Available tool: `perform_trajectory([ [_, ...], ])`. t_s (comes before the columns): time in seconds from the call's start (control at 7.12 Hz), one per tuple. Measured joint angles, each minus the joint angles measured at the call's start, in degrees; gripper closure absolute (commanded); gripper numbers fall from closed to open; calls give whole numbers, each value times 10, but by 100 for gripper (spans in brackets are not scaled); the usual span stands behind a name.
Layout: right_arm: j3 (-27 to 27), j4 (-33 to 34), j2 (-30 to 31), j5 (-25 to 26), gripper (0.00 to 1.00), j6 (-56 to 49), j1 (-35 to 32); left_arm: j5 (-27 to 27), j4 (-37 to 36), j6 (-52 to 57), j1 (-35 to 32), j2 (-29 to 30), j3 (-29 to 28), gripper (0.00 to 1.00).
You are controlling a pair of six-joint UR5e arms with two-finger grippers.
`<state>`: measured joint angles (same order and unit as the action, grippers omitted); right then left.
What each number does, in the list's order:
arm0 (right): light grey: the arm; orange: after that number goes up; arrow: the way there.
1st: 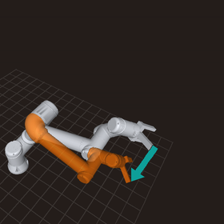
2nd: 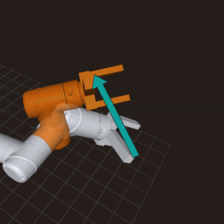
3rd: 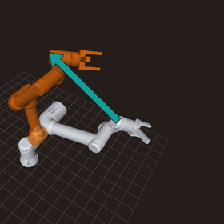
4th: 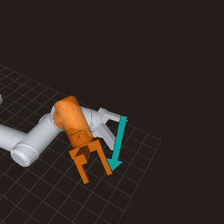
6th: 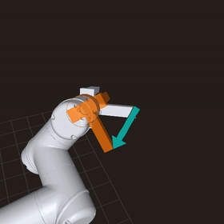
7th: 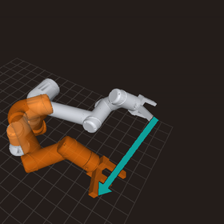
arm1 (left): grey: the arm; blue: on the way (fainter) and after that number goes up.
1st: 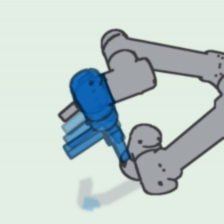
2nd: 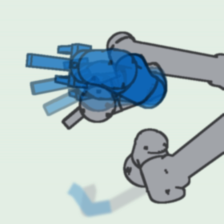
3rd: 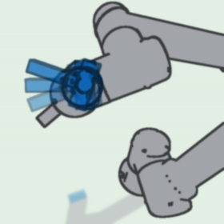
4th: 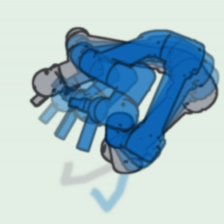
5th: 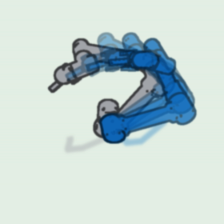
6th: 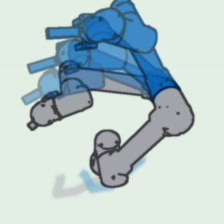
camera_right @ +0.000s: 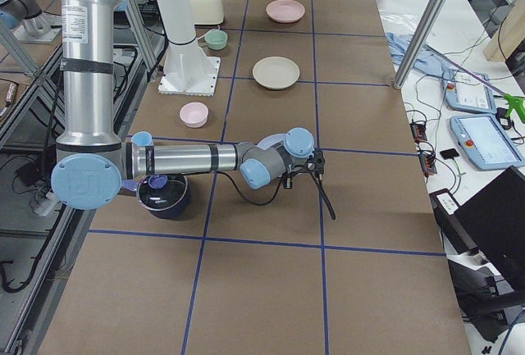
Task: Stack three plates with pink and blue
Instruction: 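Reach the left gripper to the pink plate's rim and grip it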
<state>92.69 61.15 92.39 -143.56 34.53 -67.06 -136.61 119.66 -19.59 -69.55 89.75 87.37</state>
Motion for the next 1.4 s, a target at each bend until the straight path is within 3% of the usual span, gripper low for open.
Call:
perform_trajectory([
  [0.14, 6, 0, 0, 0, 100, 12, 0, -5, 41, -5, 11, 2, -38, 3],
  [0.42, 17, 0, 3, 0, 100, 20, 0, -18, 90, -23, 24, 8, -86, 27],
  [0.56, 23, 0, 5, -1, 100, 21, 0, -23, 97, -29, 35, 9, -92, 44],
  [0.7, 27, 0, 5, -5, 100, 25, 0, -23, 99, -31, 45, 9, -95, 51],
  [0.84, 32, 0, 6, -12, 100, 35, 0, -25, 100, -33, 52, 9, -97, 90],
  [0.98, 40, -1, 6, -18, 100, 51, 0, -27, 100, -33, 57, 9, -97, 100],
  [1.4, 52, -1, 4, -23, 100, 72, 0, -33, 100, -53, 60, 9, -93, 100],
])
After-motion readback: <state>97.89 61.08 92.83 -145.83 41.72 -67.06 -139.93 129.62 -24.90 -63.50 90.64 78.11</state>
